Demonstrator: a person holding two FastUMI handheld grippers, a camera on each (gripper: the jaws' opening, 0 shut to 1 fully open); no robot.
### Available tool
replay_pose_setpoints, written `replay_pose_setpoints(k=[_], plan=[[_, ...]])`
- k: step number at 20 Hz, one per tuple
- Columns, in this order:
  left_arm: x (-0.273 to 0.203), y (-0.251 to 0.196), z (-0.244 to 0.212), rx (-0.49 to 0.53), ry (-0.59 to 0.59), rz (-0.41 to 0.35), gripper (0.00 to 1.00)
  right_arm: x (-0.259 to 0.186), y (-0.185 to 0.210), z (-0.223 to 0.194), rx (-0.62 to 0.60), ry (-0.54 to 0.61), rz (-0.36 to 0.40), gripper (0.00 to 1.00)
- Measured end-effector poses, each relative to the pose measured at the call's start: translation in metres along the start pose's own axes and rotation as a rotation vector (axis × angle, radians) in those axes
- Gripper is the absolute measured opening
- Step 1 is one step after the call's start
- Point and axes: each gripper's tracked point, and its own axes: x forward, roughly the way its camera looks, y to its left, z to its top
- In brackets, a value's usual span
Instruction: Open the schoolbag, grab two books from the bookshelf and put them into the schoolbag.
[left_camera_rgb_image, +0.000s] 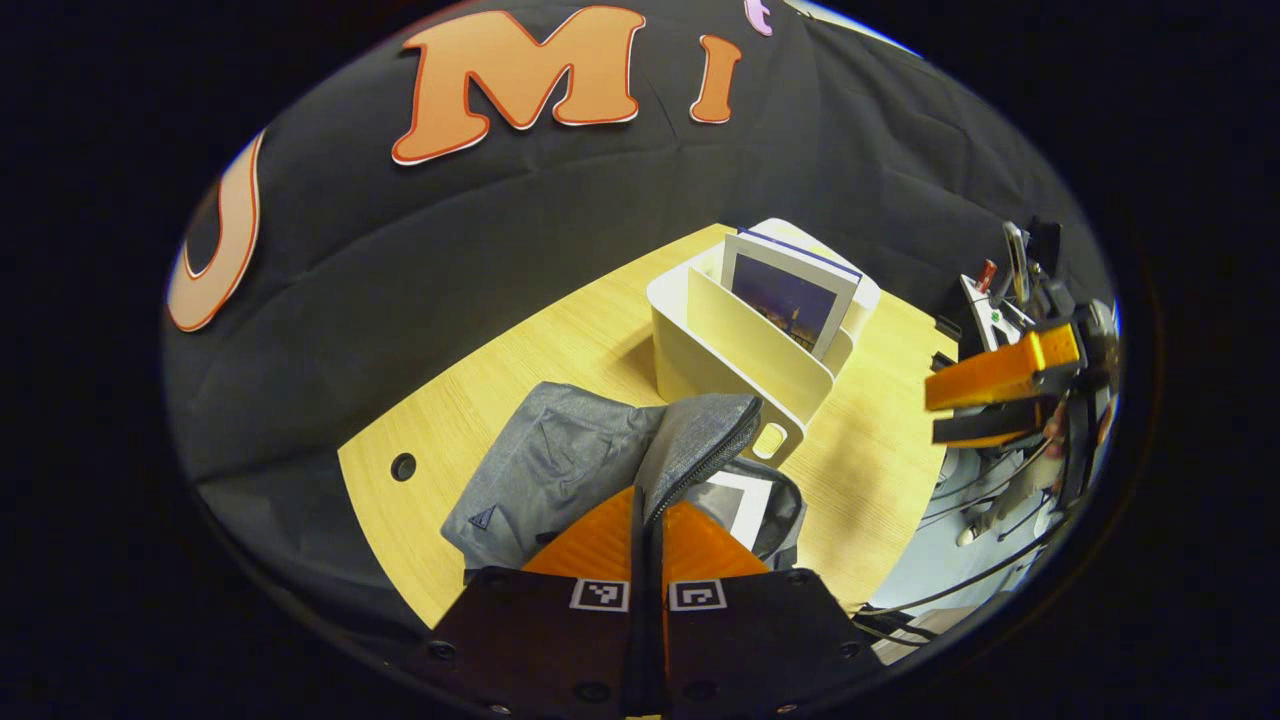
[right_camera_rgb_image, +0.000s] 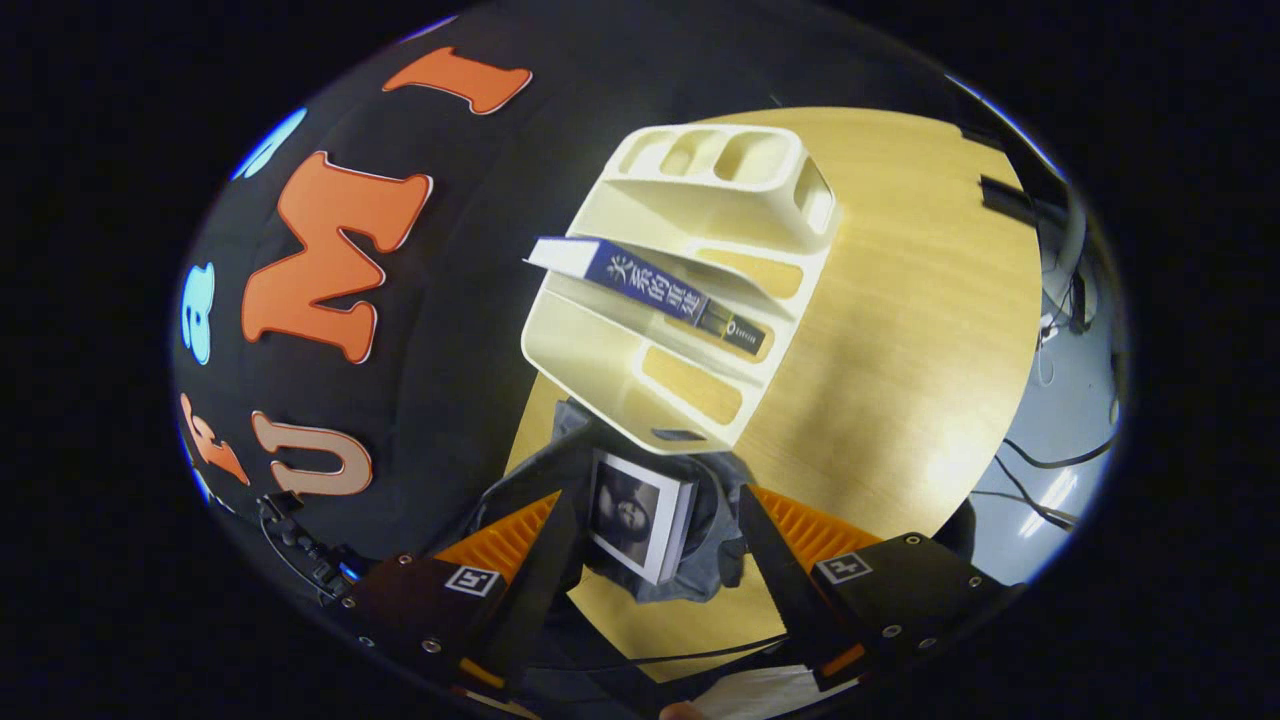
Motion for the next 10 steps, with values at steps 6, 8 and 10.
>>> replay_pose_setpoints(k=[6, 8, 10], plan=[[0.002, -0.002, -0.005, -0.023, -0.001, 0.002, 0.01, -0.023, 0.025, 0.072, -0.272, -0.028, -0.079, 0.98], [0.003, -0.003, -0.007, -0.032, 0.002, 0.002, 0.01, -0.024, 0.041, 0.093, -0.409, -0.026, -0.119, 0.98], [0.003, -0.003, -0.008, -0.038, 0.007, 0.005, 0.01, -0.017, 0.060, 0.114, -0.537, -0.022, -0.158, 0.99]])
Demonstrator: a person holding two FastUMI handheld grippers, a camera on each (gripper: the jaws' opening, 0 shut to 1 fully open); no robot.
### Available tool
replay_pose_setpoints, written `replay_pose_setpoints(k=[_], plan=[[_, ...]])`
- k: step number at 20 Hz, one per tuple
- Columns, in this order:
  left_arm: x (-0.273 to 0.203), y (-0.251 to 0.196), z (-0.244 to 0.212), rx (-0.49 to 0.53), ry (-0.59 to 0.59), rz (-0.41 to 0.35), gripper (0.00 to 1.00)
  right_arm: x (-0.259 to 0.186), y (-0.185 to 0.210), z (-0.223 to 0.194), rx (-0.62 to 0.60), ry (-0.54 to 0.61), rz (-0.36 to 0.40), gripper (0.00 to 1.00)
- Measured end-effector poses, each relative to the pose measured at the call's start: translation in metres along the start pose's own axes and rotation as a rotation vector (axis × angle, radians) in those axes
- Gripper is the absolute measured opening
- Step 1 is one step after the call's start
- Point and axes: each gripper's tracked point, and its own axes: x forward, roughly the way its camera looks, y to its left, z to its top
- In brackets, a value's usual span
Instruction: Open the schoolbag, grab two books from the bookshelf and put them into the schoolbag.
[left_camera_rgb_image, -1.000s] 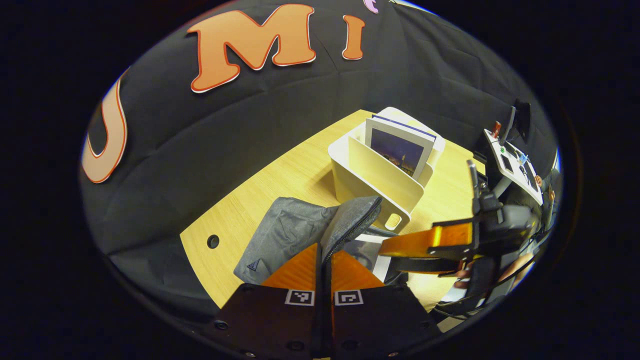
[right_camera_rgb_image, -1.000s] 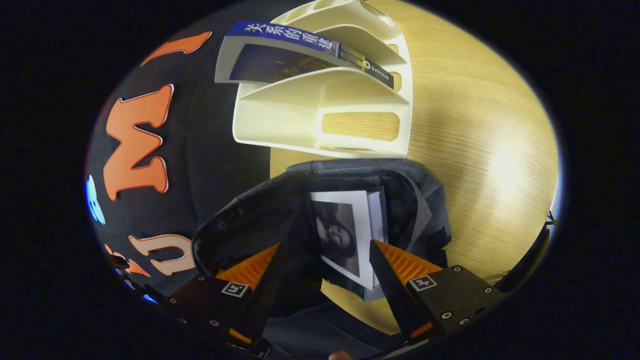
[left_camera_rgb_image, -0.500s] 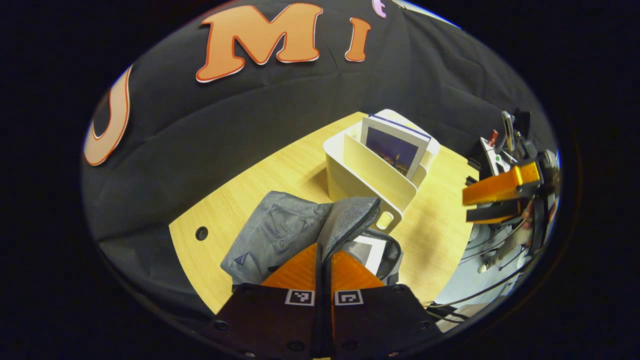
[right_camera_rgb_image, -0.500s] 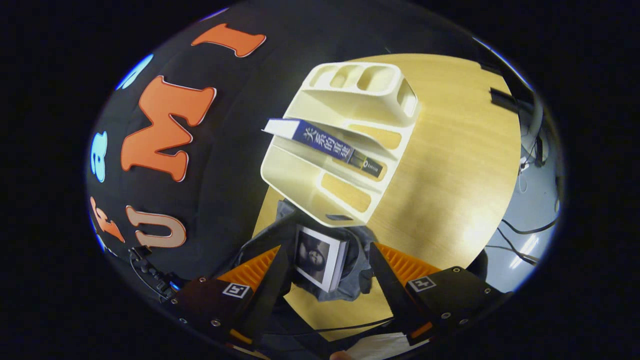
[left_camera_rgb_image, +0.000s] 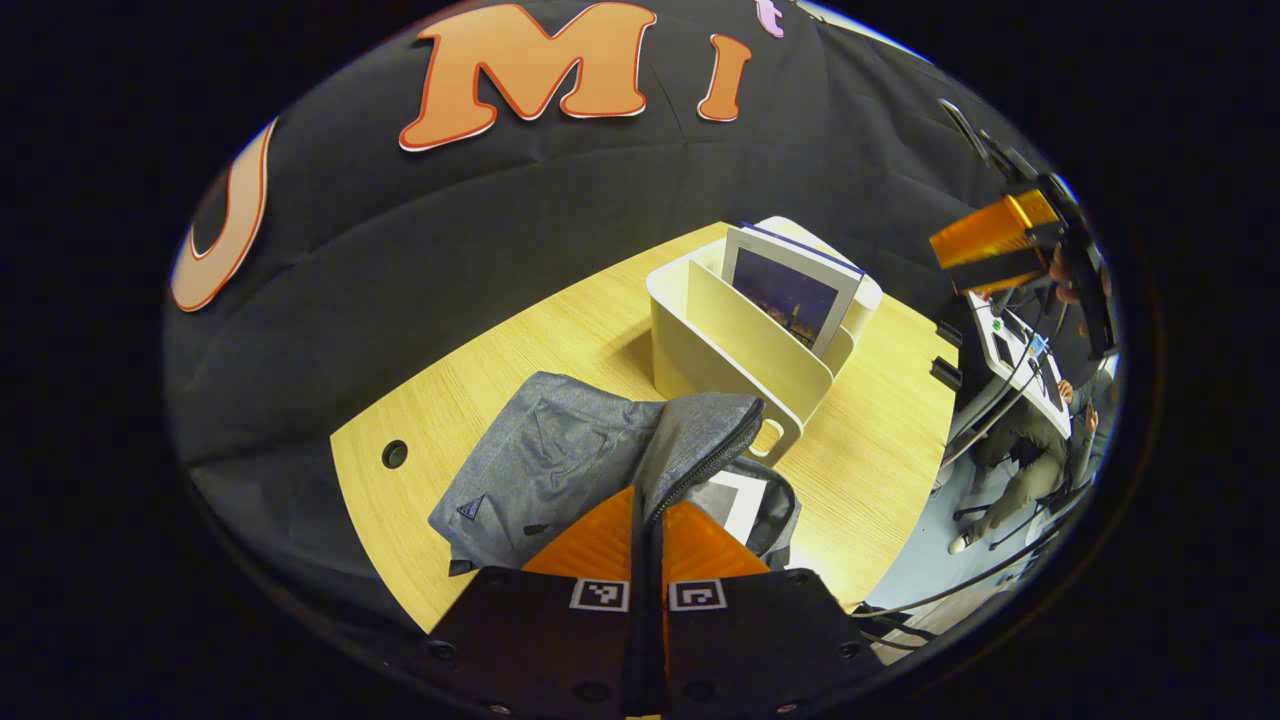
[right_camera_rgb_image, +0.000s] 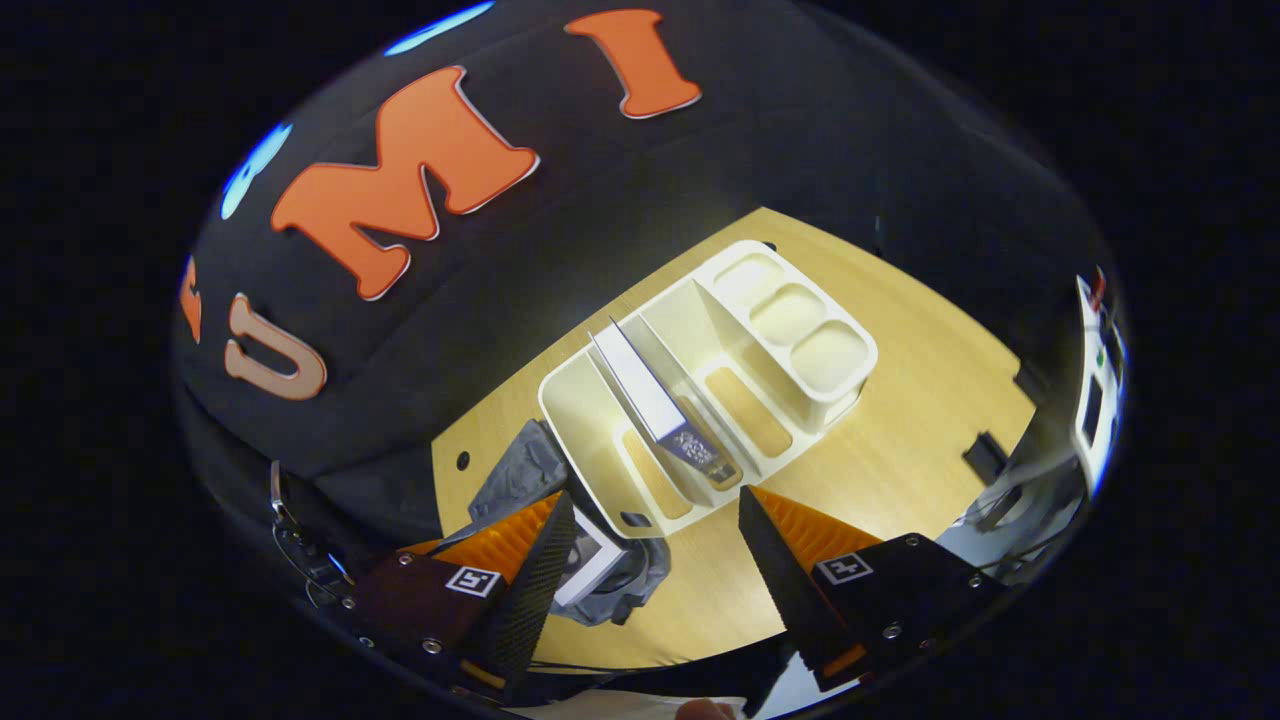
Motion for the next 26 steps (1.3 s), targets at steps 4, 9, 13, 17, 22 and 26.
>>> replay_pose_setpoints(k=[4, 9, 13, 17, 22, 26], plan=[[0.002, 0.000, -0.004, -0.025, 0.004, 0.005, 0.01, 0.027, 0.024, 0.039, -0.193, 0.065, 0.003, 0.98], [0.010, -0.001, -0.010, -0.060, 0.015, 0.015, 0.01, 0.095, 0.021, 0.053, -0.390, 0.199, -0.078, 0.99], [0.013, 0.000, -0.013, -0.102, 0.021, 0.028, 0.01, 0.146, 0.001, 0.048, -0.448, 0.304, -0.152, 0.99], [0.015, -0.001, -0.014, -0.123, 0.031, 0.043, 0.01, 0.170, -0.001, 0.040, -0.484, 0.371, -0.155, 0.98], [0.017, -0.001, -0.017, -0.151, 0.035, 0.052, 0.01, 0.183, -0.006, 0.033, -0.503, 0.408, -0.165, 0.53], [0.016, -0.001, -0.017, -0.146, 0.032, 0.054, 0.01, 0.183, -0.007, 0.032, -0.484, 0.412, -0.174, 0.39]])
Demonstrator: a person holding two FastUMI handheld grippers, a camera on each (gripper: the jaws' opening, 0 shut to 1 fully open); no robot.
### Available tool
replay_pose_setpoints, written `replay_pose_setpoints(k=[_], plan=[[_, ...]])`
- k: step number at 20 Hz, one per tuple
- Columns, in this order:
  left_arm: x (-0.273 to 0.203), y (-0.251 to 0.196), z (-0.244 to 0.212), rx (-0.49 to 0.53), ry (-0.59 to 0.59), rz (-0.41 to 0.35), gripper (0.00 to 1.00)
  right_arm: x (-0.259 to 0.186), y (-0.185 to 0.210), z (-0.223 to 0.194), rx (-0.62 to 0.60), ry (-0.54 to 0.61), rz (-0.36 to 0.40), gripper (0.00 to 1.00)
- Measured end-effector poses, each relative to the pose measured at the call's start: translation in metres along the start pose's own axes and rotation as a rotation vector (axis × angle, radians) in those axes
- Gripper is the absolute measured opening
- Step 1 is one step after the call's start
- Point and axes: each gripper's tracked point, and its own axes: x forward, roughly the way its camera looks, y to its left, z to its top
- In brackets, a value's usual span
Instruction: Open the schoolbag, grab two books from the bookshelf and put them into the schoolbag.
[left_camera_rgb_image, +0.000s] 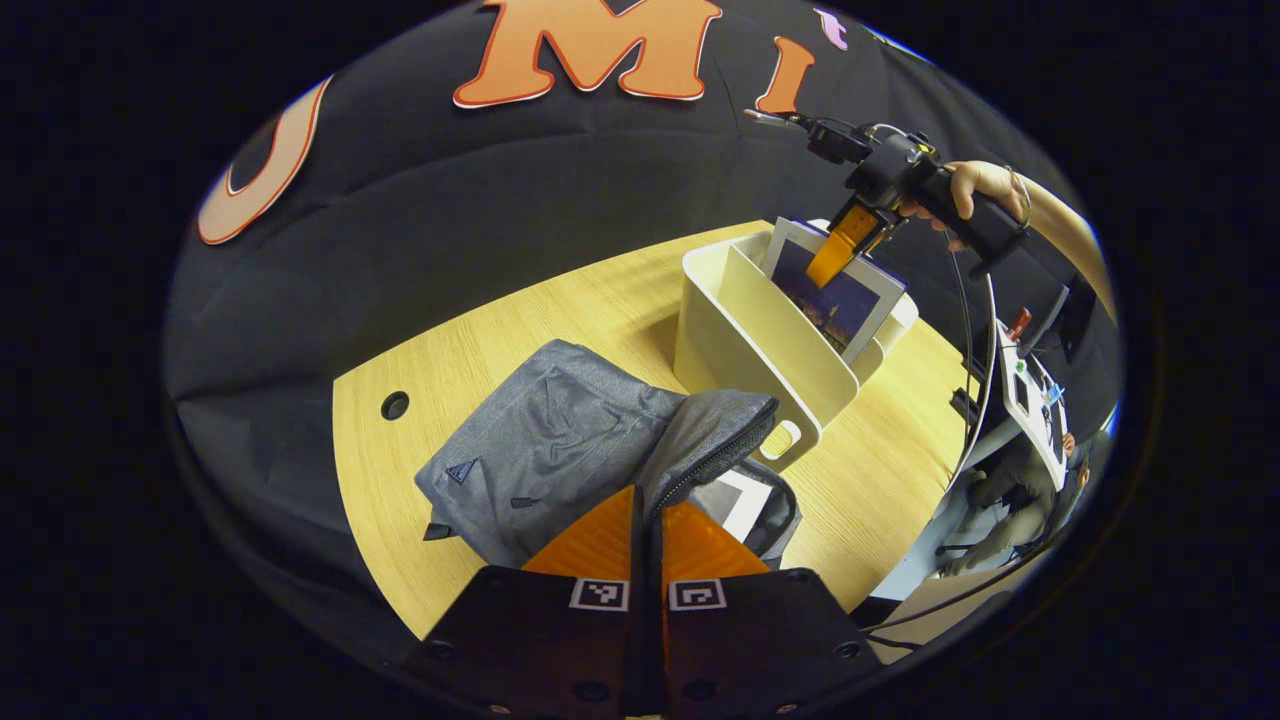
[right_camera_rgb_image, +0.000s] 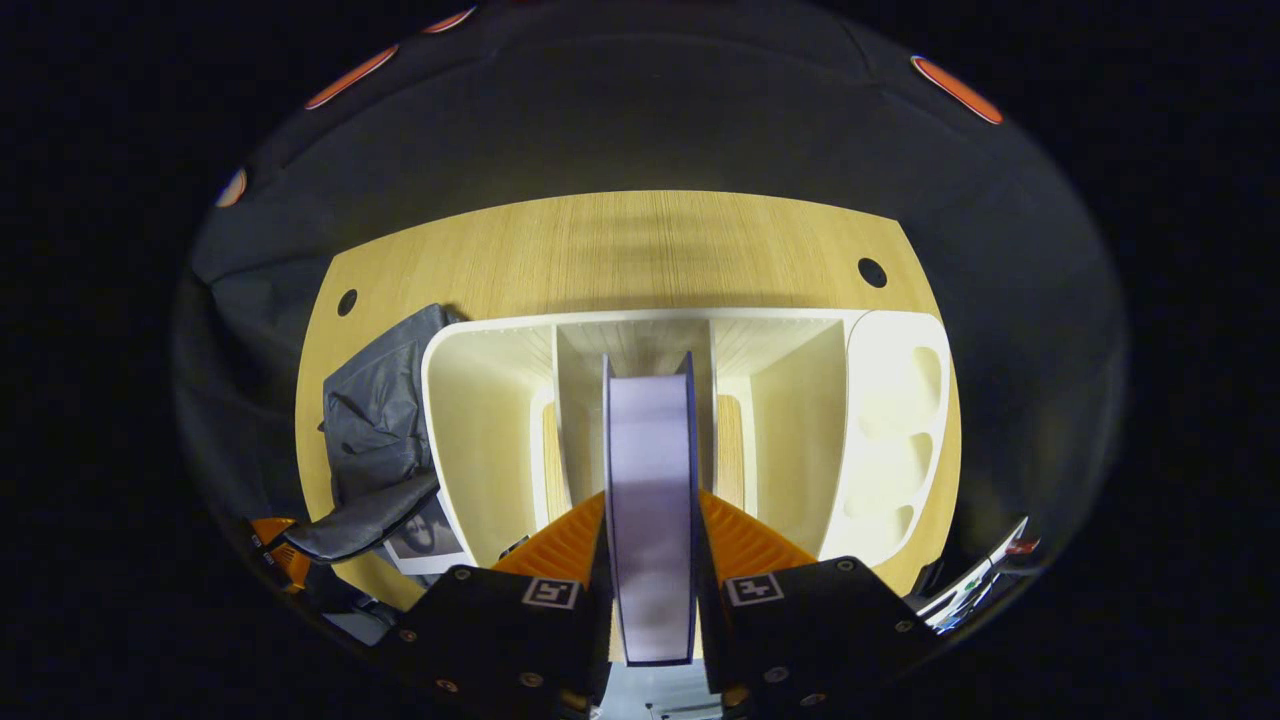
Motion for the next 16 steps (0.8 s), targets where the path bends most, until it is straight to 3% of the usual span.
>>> replay_pose_setpoints(k=[9, 16], plan=[[-0.001, -0.002, -0.001, 0.003, 0.000, -0.018, 0.01, -0.048, 0.006, -0.010, 0.031, -0.033, -0.004, 0.34], [0.000, -0.001, -0.002, 0.032, -0.004, -0.055, 0.01, -0.135, 0.003, -0.026, 0.088, -0.120, -0.051, 0.34]])
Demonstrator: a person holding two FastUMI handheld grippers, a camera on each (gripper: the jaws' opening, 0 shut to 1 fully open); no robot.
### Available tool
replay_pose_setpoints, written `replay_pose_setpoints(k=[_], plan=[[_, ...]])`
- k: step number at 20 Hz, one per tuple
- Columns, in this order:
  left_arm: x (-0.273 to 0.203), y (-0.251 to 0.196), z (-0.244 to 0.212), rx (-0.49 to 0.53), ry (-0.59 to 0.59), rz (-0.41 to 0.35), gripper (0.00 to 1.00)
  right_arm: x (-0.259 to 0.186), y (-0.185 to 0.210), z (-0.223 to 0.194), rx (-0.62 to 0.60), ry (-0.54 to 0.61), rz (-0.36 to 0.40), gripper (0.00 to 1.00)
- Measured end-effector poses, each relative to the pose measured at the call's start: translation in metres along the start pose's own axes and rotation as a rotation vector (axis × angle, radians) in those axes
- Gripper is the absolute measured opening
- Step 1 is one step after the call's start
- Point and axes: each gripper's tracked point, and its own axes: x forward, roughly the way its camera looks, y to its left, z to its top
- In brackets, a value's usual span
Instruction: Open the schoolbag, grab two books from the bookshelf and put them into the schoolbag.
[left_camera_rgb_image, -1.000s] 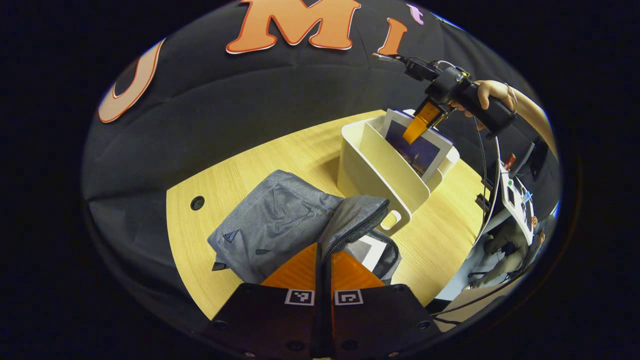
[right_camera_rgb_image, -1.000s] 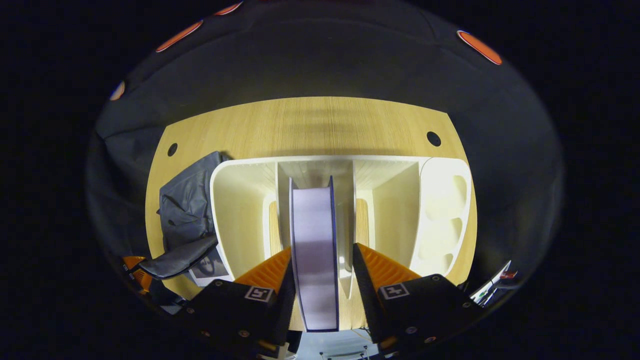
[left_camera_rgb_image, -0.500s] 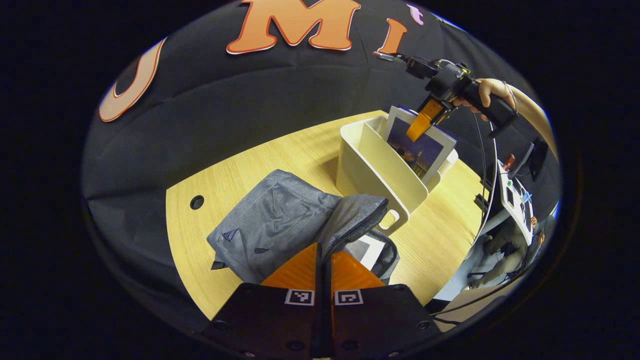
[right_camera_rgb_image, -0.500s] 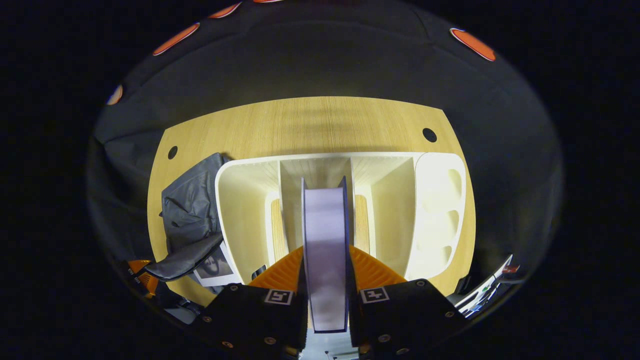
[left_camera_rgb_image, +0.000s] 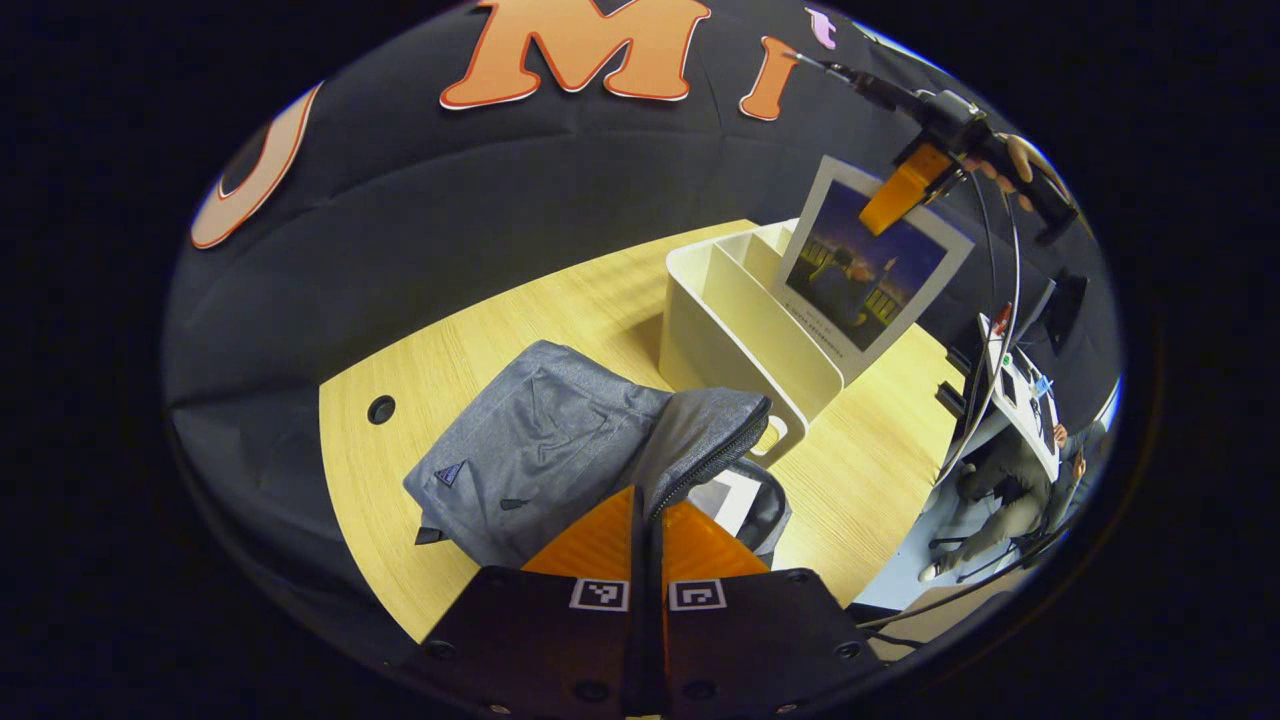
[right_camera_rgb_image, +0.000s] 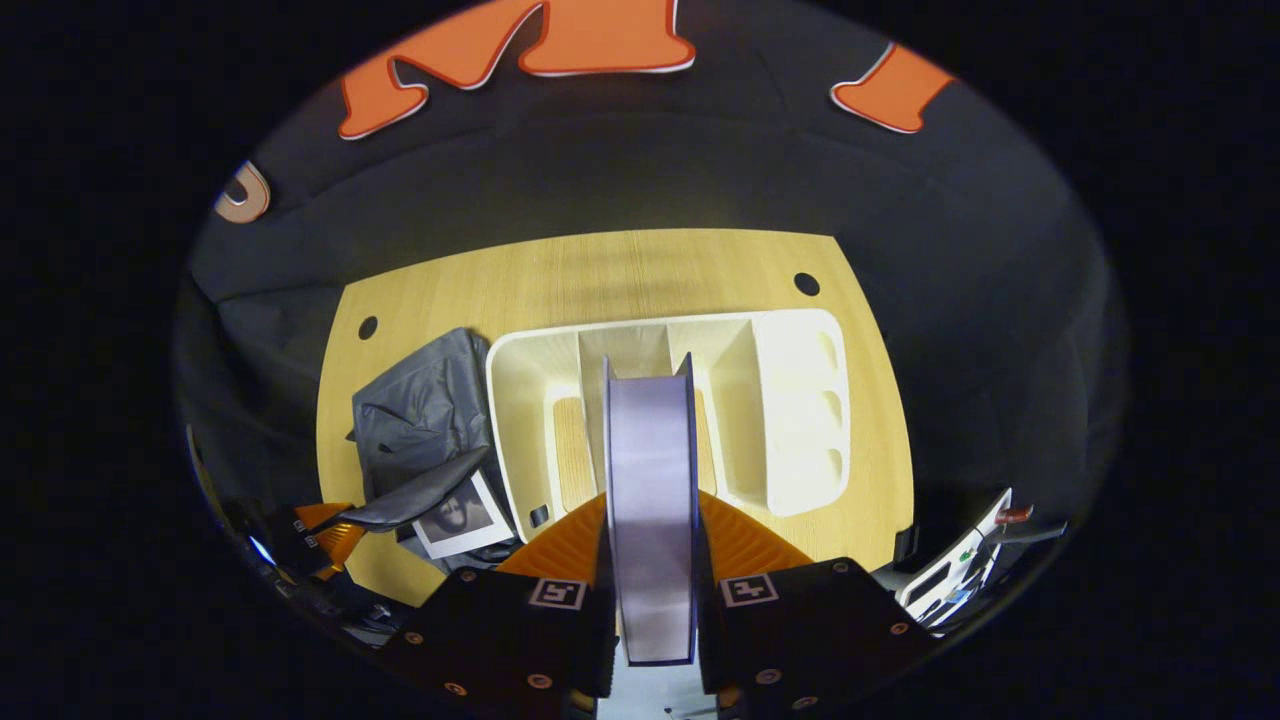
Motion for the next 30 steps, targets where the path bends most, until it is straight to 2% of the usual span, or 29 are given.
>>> replay_pose_setpoints(k=[5, 7, 12, 17, 20, 24, 30], plan=[[-0.003, 0.003, 0.007, 0.021, -0.002, -0.024, 0.00, -0.058, -0.003, -0.022, 0.100, -0.084, -0.003, 0.34], [-0.004, 0.006, 0.011, 0.030, -0.007, -0.026, 0.00, -0.077, 0.001, -0.038, 0.140, -0.115, 0.023, 0.34], [-0.006, 0.005, 0.014, 0.050, -0.009, -0.039, 0.00, -0.092, 0.037, -0.109, 0.336, -0.147, 0.218, 0.34], [-0.013, 0.003, 0.016, 0.083, -0.010, -0.029, 0.01, -0.063, 0.073, -0.178, 0.557, -0.131, 0.403, 0.33], [-0.015, 0.001, 0.018, 0.093, -0.006, -0.024, 0.01, -0.032, 0.103, -0.200, 0.717, -0.099, 0.527, 0.33], [-0.021, 0.001, 0.025, 0.113, -0.009, -0.006, 0.01, -0.003, 0.137, -0.201, 0.907, -0.118, 0.701, 0.33], [-0.029, -0.005, 0.030, 0.127, -0.010, 0.006, 0.01, 0.051, 0.175, -0.173, 1.132, -0.179, 0.841, 0.33]])
